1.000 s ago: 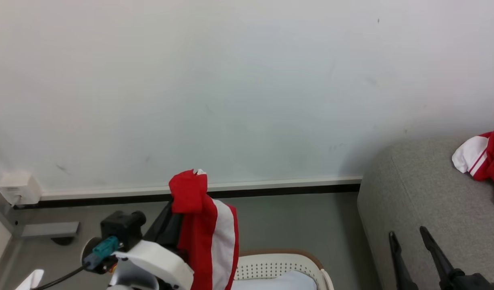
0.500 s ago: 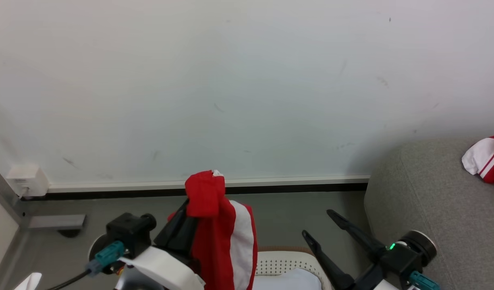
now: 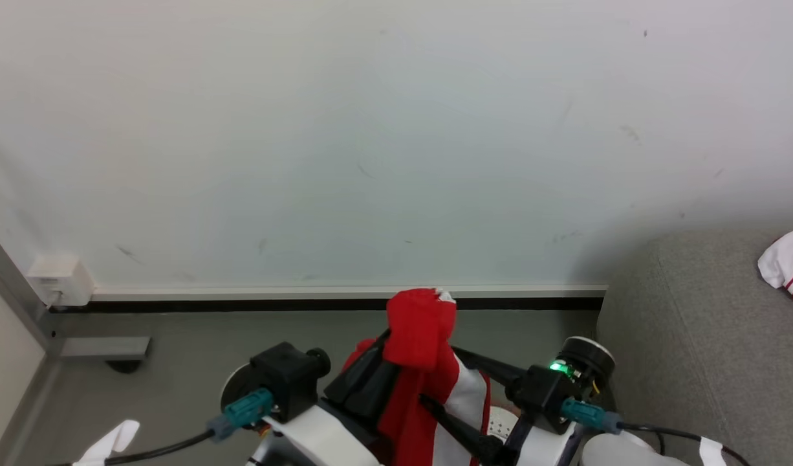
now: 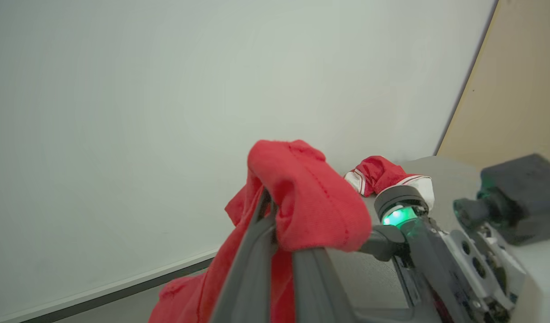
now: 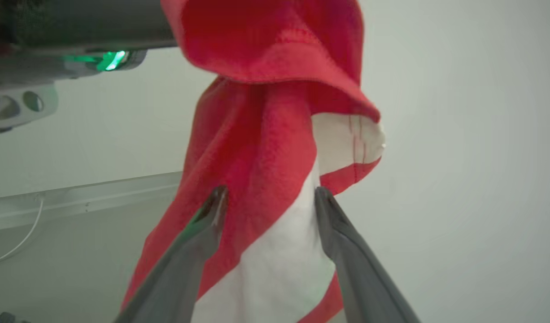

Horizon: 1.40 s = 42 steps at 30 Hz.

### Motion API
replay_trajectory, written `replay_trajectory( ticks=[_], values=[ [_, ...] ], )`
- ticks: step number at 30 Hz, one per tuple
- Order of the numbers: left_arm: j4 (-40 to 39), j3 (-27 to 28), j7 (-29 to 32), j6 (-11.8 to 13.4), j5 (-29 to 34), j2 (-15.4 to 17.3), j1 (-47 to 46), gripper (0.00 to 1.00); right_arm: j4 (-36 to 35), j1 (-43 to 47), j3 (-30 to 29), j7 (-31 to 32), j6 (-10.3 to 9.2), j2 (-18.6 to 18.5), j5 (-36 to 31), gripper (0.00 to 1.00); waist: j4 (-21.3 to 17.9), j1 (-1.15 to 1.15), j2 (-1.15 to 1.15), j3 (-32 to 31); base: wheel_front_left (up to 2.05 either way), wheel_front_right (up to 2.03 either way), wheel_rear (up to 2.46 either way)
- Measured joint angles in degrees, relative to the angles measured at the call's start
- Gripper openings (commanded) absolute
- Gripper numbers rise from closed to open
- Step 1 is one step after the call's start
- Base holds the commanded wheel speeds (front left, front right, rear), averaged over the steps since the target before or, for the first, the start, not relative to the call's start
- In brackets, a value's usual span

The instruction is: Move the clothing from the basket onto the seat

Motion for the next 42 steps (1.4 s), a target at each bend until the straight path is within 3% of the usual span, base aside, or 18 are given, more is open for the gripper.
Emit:
replay_trajectory(
  ticks=[2,3,4,9,10,11,12,13,19,27,42],
  values=[
    [-0.2,-0.9,0.1,-0.4,-0.1,-0.4,-0.4,0.00,3.4,-0.4,2.0,-0.6,0.00,1.5,2.1,1.00,0.3,0.00,0.00,-0.1,0.00,0.00,0.00],
    [-0.4,-1.2,0.2,-0.7,-0.4,-0.7,-0.4,0.00,4.9,-0.4,2.6,-1.1,0.00,2.3,3.6,0.45,0.5,0.00,0.00,-0.2,0.00,0.00,0.00],
    [-0.5,-1.5,0.2,-0.7,-0.5,-0.8,-0.4,0.00,5.8,-0.3,2.9,-1.8,0.00,3.1,5.0,0.00,0.7,0.00,0.00,-0.2,0.00,0.00,0.00],
    [0.0,-1.3,0.6,-0.4,-0.8,-0.3,-0.4,0.00,6.6,-0.1,3.9,-3.7,0.00,4.8,12.0,0.00,1.1,0.00,0.00,0.1,0.00,0.00,0.00],
    [0.3,-1.0,0.5,-0.2,-0.8,0.0,-0.4,0.28,6.6,-0.1,3.4,-3.9,0.00,4.5,12.6,0.00,0.9,0.00,0.00,0.2,0.00,0.00,0.00],
    [0.7,-0.7,0.4,0.0,-0.8,0.2,-0.3,0.28,6.5,0.0,2.6,-3.9,0.00,4.0,13.2,0.00,0.8,0.00,0.00,0.3,0.00,0.00,0.00],
    [1.1,-0.5,0.3,0.4,-0.8,0.3,-0.2,0.85,6.2,0.1,1.6,-4.0,0.00,3.5,13.8,0.00,0.5,0.00,0.00,0.4,0.00,0.00,0.00],
    [1.8,-0.2,0.0,0.4,-0.8,0.4,0.0,1.00,5.5,0.3,0.2,-4.1,0.00,3.0,14.2,0.00,0.2,0.00,0.00,0.5,0.00,0.00,0.00],
    [5.2,-0.2,-1.6,0.8,-0.2,1.2,1.2,1.00,2.5,2.1,-8.6,-4.2,0.00,-0.9,14.0,0.00,-3.2,0.00,0.00,1.3,0.00,0.00,0.00],
    [8.9,-2.3,-4.2,0.4,0.4,-0.4,1.7,1.00,1.0,4.5,-18.4,-4.2,0.00,-4.1,11.6,0.00,-10.4,0.00,0.00,2.6,0.00,0.00,0.00],
    [10.4,-4.9,-5.8,-0.1,1.1,-1.8,0.4,1.00,-0.9,8.4,-25.4,-4.2,0.00,-5.4,8.9,0.00,-23.8,0.00,0.00,5.6,0.00,0.00,0.00]
  ],
)
